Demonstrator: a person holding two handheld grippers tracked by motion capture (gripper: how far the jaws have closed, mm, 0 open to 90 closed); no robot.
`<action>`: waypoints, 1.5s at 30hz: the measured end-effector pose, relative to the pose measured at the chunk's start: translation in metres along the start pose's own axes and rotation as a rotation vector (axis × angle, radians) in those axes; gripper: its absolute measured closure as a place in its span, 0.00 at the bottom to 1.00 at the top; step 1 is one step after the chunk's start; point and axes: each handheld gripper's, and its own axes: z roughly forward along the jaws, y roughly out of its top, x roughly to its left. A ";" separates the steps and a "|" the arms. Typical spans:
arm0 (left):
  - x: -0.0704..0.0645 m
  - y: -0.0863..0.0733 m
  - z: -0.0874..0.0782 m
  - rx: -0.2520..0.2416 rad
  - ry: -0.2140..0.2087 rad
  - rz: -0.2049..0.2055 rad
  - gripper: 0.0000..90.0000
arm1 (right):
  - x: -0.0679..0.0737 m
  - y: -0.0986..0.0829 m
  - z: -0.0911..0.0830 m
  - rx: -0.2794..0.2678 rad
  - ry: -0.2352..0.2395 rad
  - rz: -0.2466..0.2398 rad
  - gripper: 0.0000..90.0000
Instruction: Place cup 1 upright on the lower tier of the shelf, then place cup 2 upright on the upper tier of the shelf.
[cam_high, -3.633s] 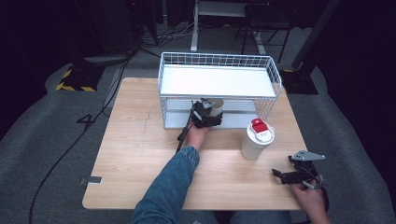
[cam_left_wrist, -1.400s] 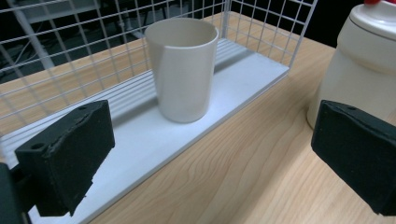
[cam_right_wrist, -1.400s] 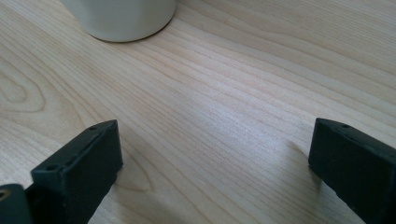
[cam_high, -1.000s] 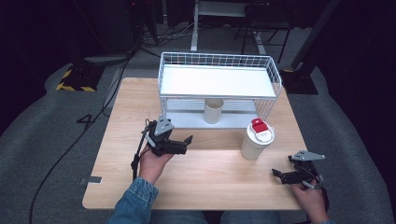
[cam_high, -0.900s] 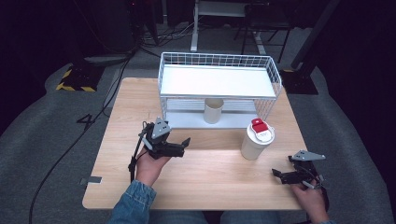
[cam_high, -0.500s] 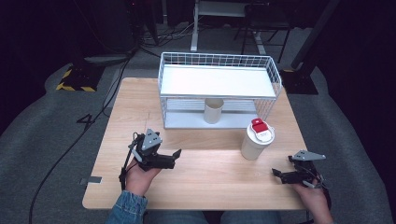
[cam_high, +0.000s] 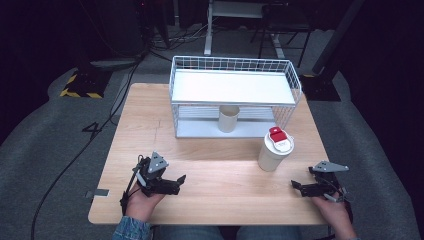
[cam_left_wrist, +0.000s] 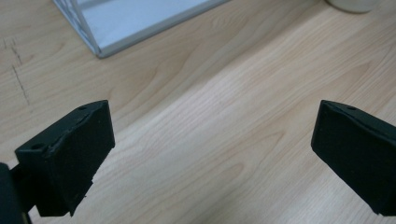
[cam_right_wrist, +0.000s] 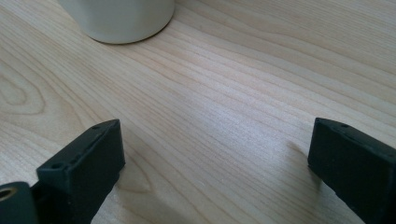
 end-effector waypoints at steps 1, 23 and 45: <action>0.001 -0.002 0.000 0.008 0.004 -0.002 0.00 | 0.000 0.000 0.000 0.000 0.000 0.000 0.04; 0.017 -0.039 0.004 0.165 0.023 -0.048 0.00 | 0.001 0.000 0.000 0.000 -0.005 0.004 0.04; 0.026 -0.054 0.016 0.160 0.023 -0.015 0.00 | 0.002 0.000 0.000 -0.003 -0.008 0.008 0.06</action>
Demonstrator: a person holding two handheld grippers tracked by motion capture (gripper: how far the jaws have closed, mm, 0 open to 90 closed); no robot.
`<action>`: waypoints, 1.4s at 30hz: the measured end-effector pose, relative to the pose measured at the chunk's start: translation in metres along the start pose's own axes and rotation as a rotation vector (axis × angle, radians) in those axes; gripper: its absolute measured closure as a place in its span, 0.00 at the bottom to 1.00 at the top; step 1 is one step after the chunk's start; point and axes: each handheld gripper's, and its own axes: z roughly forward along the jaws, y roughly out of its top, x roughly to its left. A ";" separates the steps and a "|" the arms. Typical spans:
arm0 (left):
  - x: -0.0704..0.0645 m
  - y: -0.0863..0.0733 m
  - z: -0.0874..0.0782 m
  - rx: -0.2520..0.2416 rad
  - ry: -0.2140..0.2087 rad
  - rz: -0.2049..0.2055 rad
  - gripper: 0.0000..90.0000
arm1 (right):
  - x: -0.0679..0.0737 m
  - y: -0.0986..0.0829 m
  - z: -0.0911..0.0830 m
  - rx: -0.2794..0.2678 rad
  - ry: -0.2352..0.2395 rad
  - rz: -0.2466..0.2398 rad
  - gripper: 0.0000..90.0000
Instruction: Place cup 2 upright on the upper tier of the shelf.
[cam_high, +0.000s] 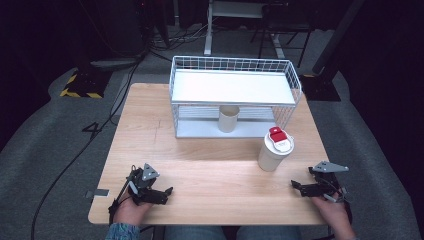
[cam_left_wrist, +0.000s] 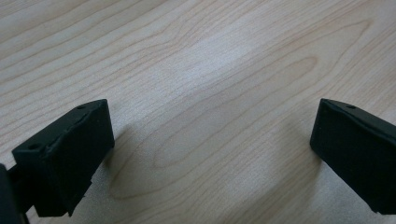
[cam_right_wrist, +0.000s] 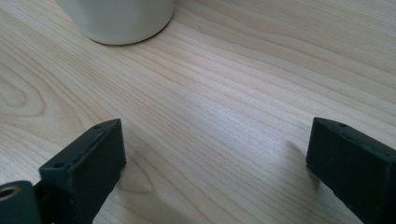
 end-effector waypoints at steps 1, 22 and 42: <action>0.000 0.000 0.000 -0.001 0.002 0.002 0.00 | 0.000 0.000 0.000 0.000 -0.001 0.000 0.06; 0.008 0.001 0.001 0.000 0.017 -0.028 0.00 | 0.000 0.000 0.000 0.000 -0.002 0.004 0.06; 0.008 0.001 0.001 0.000 0.016 -0.029 0.00 | 0.011 0.017 -0.015 -0.049 0.035 -0.019 0.07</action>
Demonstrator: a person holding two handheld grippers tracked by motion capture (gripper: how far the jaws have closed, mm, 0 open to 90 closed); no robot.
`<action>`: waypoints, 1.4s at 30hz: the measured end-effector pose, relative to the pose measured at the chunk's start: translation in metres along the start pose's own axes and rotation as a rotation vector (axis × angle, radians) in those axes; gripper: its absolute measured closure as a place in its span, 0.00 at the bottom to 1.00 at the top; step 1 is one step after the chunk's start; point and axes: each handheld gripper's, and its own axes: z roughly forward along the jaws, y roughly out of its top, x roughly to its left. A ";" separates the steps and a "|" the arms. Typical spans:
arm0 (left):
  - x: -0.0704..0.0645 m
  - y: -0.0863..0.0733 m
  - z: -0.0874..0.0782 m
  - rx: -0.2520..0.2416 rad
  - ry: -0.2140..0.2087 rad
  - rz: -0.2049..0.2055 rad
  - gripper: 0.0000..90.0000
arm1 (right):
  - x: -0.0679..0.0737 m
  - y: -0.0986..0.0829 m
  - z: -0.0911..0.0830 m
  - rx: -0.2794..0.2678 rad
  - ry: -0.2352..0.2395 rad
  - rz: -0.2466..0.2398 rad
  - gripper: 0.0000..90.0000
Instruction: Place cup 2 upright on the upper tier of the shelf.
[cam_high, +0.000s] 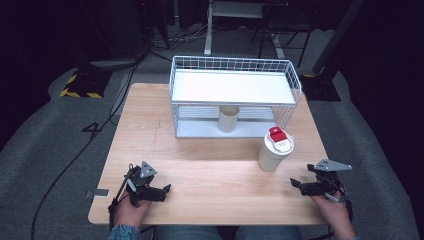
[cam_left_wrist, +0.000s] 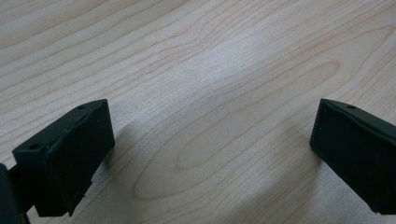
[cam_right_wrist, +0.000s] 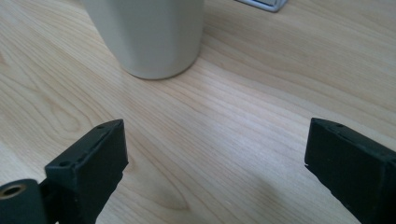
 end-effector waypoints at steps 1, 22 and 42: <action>0.000 0.000 0.000 -0.001 0.000 -0.001 0.00 | 0.001 0.002 -0.001 -0.002 0.003 -0.004 0.07; 0.000 0.000 0.000 0.000 0.000 0.000 0.00 | 0.019 0.043 0.008 -0.110 0.059 -0.035 0.00; 0.000 0.000 0.000 0.001 0.001 0.001 0.00 | 0.032 0.057 0.042 -0.217 0.054 -0.026 0.00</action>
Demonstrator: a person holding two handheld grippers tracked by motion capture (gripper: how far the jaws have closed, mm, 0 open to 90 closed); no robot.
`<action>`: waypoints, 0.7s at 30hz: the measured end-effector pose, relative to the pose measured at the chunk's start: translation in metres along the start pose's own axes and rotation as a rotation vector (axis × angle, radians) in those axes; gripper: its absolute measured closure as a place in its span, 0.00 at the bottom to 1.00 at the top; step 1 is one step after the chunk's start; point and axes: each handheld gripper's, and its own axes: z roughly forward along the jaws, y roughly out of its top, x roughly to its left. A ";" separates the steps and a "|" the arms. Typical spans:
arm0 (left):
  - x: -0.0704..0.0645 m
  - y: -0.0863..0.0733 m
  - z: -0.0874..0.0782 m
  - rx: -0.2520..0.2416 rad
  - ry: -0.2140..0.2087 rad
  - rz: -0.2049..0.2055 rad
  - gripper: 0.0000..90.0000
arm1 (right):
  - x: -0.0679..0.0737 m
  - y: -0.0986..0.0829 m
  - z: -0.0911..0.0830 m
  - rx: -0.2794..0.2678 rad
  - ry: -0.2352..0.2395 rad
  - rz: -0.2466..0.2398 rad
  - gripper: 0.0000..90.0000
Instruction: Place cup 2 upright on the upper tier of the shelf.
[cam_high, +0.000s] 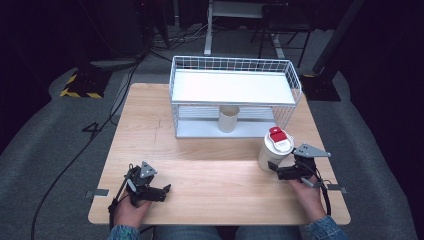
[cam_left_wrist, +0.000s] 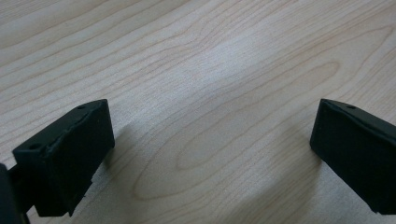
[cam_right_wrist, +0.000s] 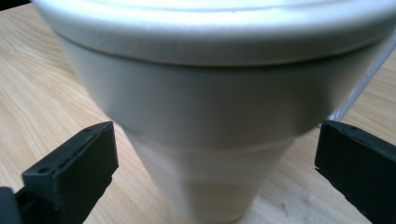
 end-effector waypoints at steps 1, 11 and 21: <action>0.000 0.000 0.000 -0.001 -0.001 -0.001 0.00 | 0.000 0.000 0.002 -0.006 0.000 -0.003 0.00; 0.000 0.000 0.000 -0.001 0.000 0.000 0.00 | 0.000 -0.002 0.015 -0.038 -0.004 0.009 0.00; 0.000 0.000 0.000 0.001 0.000 0.000 0.00 | 0.003 -0.003 0.022 -0.041 -0.007 0.009 0.15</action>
